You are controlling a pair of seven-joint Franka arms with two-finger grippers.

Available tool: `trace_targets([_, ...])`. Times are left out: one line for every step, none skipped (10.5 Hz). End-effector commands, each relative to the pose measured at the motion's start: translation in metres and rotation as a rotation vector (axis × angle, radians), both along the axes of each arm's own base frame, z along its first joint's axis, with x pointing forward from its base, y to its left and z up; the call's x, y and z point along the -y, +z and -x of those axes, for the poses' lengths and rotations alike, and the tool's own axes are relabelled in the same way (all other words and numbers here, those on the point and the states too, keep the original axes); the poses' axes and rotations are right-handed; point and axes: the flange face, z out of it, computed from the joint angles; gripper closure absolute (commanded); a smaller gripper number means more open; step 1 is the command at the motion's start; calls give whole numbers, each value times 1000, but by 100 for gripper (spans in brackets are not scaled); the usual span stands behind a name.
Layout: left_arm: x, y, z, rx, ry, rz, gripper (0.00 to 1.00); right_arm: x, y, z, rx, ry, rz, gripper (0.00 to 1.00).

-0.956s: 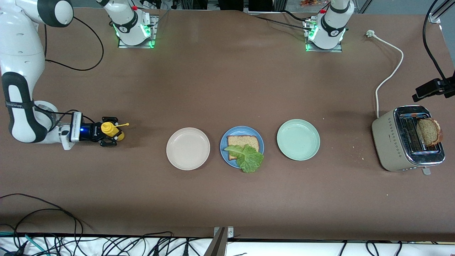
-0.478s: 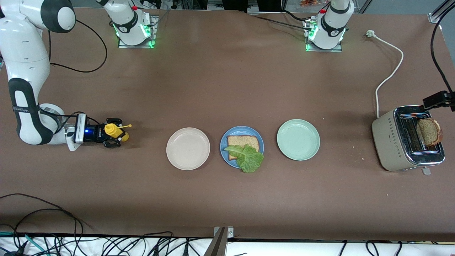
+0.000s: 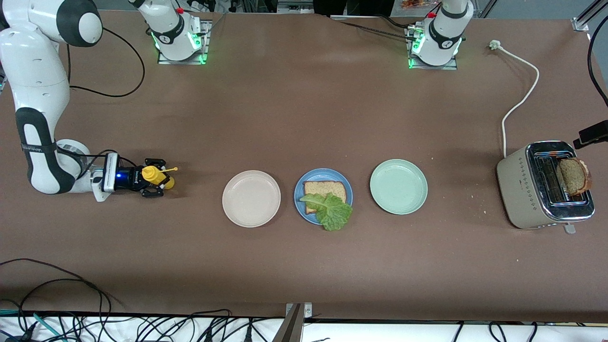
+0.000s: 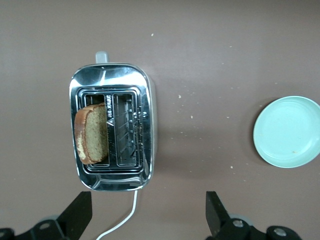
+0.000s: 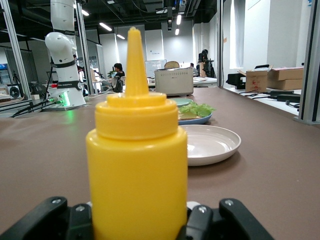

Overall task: Make sandwich in blue plate with both arms
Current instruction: 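Set the bottle down and open the right gripper while the left gripper reaches the toaster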

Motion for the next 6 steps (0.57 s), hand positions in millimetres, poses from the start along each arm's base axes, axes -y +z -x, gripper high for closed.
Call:
trace_targets([-57,-80,-27,-72,23,-68,0,2,6,-9,18,-7,-36,64])
trace_targets([-70,-94,-29,-72,36,-71,0,2,6,-9,15,-7,-33,52])
trace_targets([-74,-102,-32,-70,39,-76,0,2,6,-9,13,-7,-33,42])
trace_targets([-81,-120,-34,-94,42,-80,0,2,6,-9,13,-6,-35,41])
trace_targets([-89,-134,-37,-105,34,-118,0,2,7,-10,14,-3,-39,38])
trace_targets([-93,-148,-40,-107,29,-127,0,2,8,-9,-2,2,-42,27])
